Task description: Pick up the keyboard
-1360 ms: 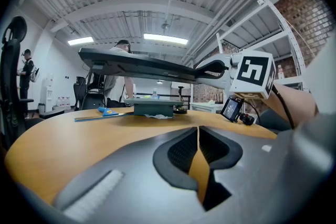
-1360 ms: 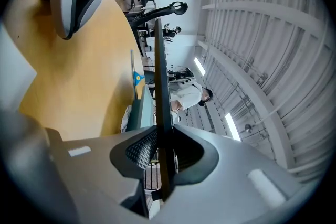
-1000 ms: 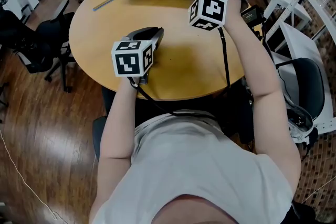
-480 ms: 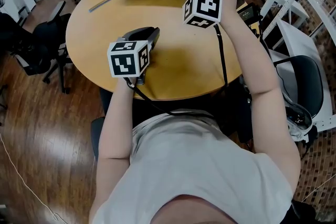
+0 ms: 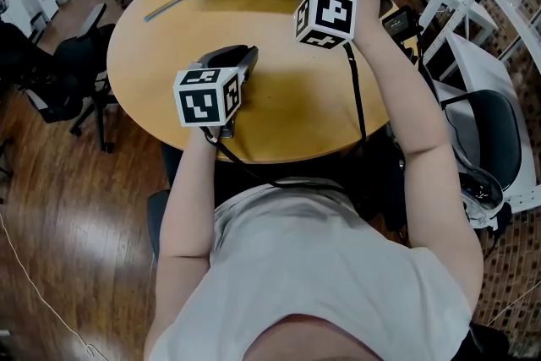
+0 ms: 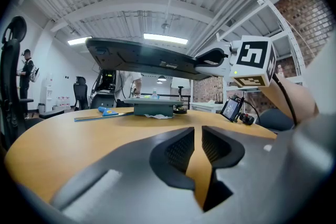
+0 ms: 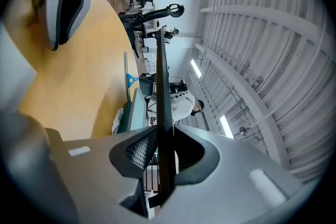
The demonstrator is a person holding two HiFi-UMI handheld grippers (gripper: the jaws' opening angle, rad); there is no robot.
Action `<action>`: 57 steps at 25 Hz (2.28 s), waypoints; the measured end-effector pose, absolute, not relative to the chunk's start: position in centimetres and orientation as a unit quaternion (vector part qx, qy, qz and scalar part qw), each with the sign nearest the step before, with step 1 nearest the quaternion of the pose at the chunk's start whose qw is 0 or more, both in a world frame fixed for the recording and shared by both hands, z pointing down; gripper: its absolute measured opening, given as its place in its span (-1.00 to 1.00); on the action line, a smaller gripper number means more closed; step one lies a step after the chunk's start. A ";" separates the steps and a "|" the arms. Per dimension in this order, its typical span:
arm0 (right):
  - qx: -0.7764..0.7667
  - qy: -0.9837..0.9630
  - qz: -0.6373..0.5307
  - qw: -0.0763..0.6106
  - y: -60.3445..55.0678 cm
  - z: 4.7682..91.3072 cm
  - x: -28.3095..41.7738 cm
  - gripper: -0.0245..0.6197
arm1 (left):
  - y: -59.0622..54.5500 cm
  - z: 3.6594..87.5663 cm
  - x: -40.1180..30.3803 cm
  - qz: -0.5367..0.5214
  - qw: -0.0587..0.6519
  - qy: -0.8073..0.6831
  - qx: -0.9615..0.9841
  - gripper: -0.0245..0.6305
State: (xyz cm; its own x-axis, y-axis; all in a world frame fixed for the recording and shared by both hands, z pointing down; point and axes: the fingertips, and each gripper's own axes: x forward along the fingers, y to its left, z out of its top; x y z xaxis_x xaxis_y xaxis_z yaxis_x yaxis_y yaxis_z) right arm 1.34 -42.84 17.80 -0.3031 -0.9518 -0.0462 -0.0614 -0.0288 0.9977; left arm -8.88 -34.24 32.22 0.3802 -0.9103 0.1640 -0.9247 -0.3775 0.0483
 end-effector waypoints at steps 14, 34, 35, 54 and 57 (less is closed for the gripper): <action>0.436 -0.566 -0.576 0.396 -42.4 18.7 1.2 -0.64 | -34.1 32.2 -8.9 0.054 0.065 -0.554 0.828 0.22; 0.388 -0.595 -0.557 0.430 -42.3 27.6 0.1 -0.64 | -34.1 32.2 -8.9 0.054 0.064 -0.555 0.828 0.22; 0.386 -0.595 -0.557 0.433 -42.4 28.0 0.2 -0.64 | -34.1 32.2 -8.9 0.054 0.064 -0.555 0.828 0.22; 0.344 -0.634 -0.520 0.457 -42.8 34.7 0.2 -0.64 | -34.1 32.1 -8.9 0.055 0.064 -0.555 0.828 0.22; 0.338 -0.652 -0.504 0.455 -42.8 35.3 0.3 -0.64 | -34.1 32.1 -8.9 0.055 0.065 -0.555 0.828 0.22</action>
